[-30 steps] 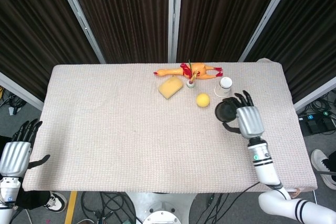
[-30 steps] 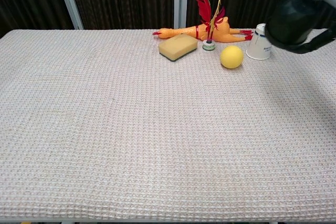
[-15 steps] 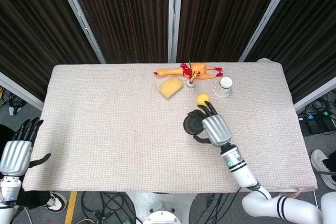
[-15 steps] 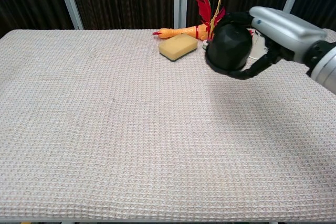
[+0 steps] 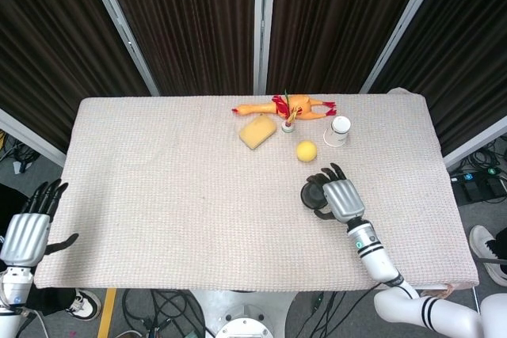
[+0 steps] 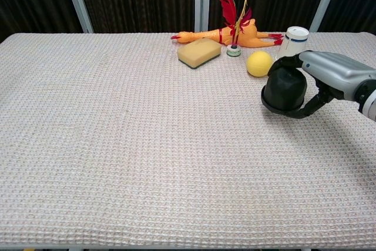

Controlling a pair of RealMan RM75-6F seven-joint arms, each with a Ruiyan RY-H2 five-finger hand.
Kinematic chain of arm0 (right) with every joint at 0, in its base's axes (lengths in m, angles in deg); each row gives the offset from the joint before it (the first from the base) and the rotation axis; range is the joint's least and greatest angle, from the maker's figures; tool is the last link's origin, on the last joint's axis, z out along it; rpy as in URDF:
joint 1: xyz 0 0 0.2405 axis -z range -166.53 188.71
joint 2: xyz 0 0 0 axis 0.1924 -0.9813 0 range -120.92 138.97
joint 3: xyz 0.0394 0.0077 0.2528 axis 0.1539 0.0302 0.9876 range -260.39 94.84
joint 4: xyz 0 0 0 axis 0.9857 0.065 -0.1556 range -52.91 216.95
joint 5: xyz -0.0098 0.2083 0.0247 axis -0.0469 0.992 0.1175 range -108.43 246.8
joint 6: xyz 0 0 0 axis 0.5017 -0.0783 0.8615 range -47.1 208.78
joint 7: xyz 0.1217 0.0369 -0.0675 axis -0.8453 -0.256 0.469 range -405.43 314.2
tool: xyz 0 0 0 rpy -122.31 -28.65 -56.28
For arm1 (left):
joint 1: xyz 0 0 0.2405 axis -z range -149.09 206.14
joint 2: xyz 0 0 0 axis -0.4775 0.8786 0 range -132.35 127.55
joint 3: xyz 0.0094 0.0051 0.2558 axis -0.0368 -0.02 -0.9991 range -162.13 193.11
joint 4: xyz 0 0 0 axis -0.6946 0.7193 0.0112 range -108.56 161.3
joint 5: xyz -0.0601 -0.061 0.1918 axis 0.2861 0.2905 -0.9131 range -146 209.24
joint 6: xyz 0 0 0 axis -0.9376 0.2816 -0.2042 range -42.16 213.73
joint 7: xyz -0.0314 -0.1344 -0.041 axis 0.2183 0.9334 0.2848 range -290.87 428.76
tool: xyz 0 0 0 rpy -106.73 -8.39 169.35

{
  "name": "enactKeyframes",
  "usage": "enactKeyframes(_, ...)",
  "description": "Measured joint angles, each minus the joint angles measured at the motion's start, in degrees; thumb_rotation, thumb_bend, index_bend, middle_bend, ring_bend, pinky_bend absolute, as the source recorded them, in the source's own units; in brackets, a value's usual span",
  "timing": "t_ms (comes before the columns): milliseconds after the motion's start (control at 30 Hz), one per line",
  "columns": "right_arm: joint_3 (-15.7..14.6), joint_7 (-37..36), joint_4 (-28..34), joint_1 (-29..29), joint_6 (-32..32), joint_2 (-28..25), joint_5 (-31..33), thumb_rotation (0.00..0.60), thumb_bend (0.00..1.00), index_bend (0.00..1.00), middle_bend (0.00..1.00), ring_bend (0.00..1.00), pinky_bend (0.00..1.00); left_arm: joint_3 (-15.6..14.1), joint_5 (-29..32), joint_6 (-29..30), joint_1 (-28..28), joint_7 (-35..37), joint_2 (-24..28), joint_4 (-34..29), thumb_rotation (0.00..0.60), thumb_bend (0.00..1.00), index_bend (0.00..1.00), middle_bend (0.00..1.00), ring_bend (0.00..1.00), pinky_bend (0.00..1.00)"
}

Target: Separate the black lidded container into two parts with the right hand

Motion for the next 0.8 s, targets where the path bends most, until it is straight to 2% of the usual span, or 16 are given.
enactKeyframes(167,0.03,0.67,-1.14,-0.47,0.91,0.59,0.93,0.600,0.17,0.29,0.42,0.11,0.00,-0.26,-0.04,-0.21,-0.07,0.85,-0.50,1.07,0.600,0.13,0.05,0.03,0.00,0.19)
enactKeyframes(267,0.04,1.05,-1.08,-0.53,1.60,0.52,1.68,0.600,0.11,0.26,0.40,0.09,0.00,-0.37,-0.26,-0.02,-0.13,1.24,-0.67,1.50,0.600,0.13,0.05,0.03,0.00,0.19)
enactKeyframes(433,-0.28,1.40,-0.55,-0.74,3.35,0.09,2.55,0.600,0.00,0.13,0.29,0.01,0.00,-0.46,-0.27,0.39,-0.46,1.57,-0.57,1.74,0.600,0.13,0.05,0.03,0.00,0.19)
enactKeyframes(567,-0.88,2.34,0.16,-0.87,5.42,-0.53,4.07,0.600,0.00,0.05,0.21,0.00,0.00,-0.65,-0.29,0.32,-0.58,1.52,-0.76,1.98,0.600,0.13,0.05,0.03,0.00,0.19)
enactKeyframes(800,-1.09,3.13,2.70,-0.63,4.93,-1.98,4.55,0.600,0.00,0.00,0.16,0.00,0.00,-0.47,-0.28,0.46,-0.55,1.56,-0.82,2.03,0.600,0.13,0.05,0.03,0.00,0.19)
